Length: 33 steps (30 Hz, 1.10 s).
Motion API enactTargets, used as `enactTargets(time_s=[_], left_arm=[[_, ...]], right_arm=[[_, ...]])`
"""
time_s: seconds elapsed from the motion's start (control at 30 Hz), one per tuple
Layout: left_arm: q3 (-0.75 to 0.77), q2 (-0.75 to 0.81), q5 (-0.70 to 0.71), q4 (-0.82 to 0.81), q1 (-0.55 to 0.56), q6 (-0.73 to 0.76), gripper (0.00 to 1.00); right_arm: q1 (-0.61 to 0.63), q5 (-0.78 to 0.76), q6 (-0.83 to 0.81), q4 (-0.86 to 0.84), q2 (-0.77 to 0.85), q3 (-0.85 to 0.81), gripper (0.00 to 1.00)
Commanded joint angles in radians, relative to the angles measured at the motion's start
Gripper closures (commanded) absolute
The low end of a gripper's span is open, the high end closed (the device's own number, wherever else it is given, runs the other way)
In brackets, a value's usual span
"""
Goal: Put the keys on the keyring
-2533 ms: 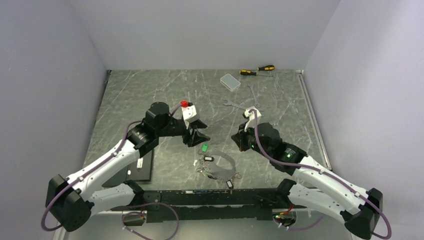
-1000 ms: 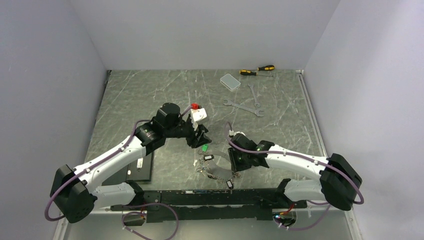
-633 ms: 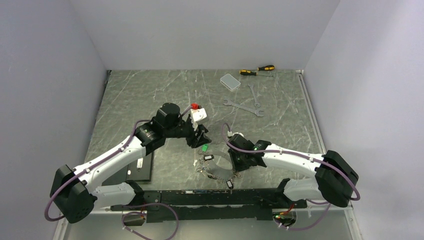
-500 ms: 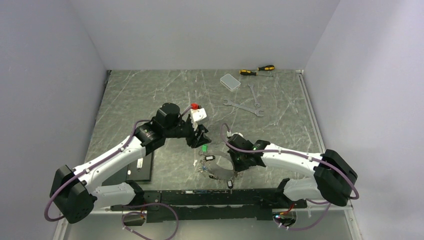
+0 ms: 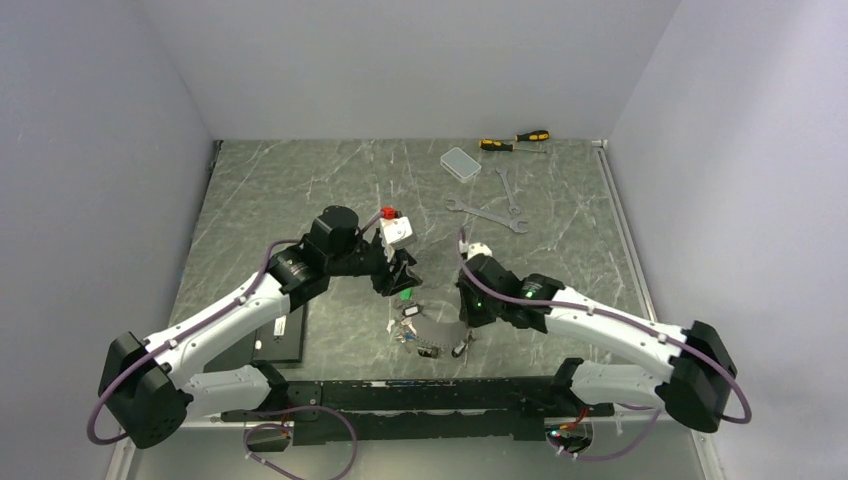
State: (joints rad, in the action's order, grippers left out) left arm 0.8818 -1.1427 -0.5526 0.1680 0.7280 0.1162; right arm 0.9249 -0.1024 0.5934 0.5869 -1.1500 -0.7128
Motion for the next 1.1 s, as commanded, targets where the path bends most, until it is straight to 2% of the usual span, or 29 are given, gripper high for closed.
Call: enactTargets(time_s=[0.0,0.37,0.57,0.83,0.97,1.07], left_arm=[[0.031,0.043,-0.042,-0.025,0.005,0.022,0.47],[-0.002,0.057,-0.125,-0.081,0.004,0.019,0.44],[-0.026,0.07,-0.127,-0.103,0.006,0.041,0.38],[-0.001,0.062,-0.178,-0.012,0.004,0.137,0.27],[-0.011,0.069,-0.162,-0.073,0.006,0.053,0.26],[-0.034,0.09,-0.095,-0.156,0.013,-0.056,0.25]], right_arm=[[0.003,-0.072,-0.002,-0.014,0.081,-0.104,1.0],[0.003,-0.085,0.007,-0.079,0.171,-0.2,1.0],[0.009,0.019,-0.11,-0.132,0.169,-0.217,1.0],[0.012,0.004,-0.229,-0.115,0.202,-0.238,1.0],[0.012,-0.009,-0.182,-0.156,0.184,-0.239,1.0],[0.012,-0.028,-0.113,-0.188,0.152,-0.234,1.0]])
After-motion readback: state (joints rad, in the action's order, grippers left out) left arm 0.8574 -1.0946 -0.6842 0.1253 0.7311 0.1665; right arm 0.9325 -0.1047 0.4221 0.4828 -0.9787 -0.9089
